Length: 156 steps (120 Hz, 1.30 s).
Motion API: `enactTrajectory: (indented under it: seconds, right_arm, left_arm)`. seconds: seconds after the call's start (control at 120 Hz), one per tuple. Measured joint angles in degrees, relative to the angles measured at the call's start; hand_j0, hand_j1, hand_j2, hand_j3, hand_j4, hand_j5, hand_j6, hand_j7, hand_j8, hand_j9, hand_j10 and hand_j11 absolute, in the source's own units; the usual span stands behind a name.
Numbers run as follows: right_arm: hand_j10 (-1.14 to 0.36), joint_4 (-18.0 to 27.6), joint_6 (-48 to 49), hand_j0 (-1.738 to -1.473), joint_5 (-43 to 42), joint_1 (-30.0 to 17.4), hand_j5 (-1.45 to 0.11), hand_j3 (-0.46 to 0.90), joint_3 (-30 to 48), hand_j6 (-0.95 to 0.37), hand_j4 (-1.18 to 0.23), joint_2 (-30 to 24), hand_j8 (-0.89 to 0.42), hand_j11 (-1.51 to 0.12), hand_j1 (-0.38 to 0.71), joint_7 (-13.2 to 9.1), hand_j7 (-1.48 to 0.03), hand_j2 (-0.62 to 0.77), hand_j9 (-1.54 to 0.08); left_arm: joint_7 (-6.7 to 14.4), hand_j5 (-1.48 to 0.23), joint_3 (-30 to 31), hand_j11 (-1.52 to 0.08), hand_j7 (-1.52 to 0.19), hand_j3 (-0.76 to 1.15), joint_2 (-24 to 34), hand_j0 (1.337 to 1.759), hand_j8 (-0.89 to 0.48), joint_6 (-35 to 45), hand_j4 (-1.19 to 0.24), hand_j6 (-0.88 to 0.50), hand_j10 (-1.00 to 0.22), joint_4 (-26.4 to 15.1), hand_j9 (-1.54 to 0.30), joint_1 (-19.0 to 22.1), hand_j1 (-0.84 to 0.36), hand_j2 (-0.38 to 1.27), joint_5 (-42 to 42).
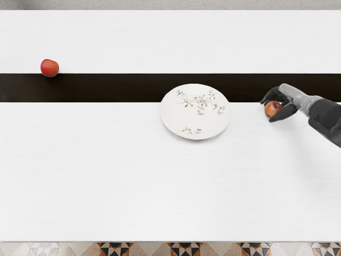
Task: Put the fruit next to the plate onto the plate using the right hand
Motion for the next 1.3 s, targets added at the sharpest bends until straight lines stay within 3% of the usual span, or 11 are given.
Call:
enactTrajectory:
  seconds: [0.217,0.542,1.108,1.3]
  right_arm:
    - [-0.64,3.0,3.9,-1.653,7.2,0.4,-0.90,0.00,1.8,-0.53,-0.70,-2.9,-0.48,-0.91,0.23,1.1,-0.91,0.17,-0.90]
    - [-0.59,6.2,12.3,-1.652,16.5,1.0,-0.98,0.00,7.4,-0.47,-0.75,-3.6,-0.41,-1.01,0.28,1.6,-0.98,0.24,-0.99]
    - [-0.56,8.3,14.0,-1.653,18.4,3.0,-1.03,0.00,8.9,-0.44,-0.77,6.5,-0.38,-1.04,0.30,1.3,-1.01,0.26,-1.03]
    - [-0.55,8.1,13.4,-1.651,13.9,3.4,-1.04,0.00,8.8,-0.43,-0.78,9.7,-0.37,-1.07,0.30,1.4,-1.03,0.26,-1.06]
  left_arm:
    - [0.0,-0.32,0.0,-0.32,-0.32,0.00,0.0,1.658,-0.24,0.0,-0.24,-0.24,-0.24,0.0,-0.32,0.0,0.06,0.05,0.0]
    - [0.0,-0.32,0.0,-0.32,-0.32,0.00,0.0,1.658,-0.24,0.0,-0.24,-0.24,-0.24,0.0,-0.32,0.0,0.06,0.05,0.0]
    - [0.0,-0.32,0.0,-0.32,-0.32,0.00,0.0,1.658,-0.24,0.0,-0.24,-0.24,-0.24,0.0,-0.32,0.0,0.06,0.05,0.0]
    - [0.0,-0.32,0.0,-0.32,-0.32,0.00,0.0,1.658,-0.24,0.0,-0.24,-0.24,-0.24,0.0,-0.32,0.0,0.06,0.05,0.0]
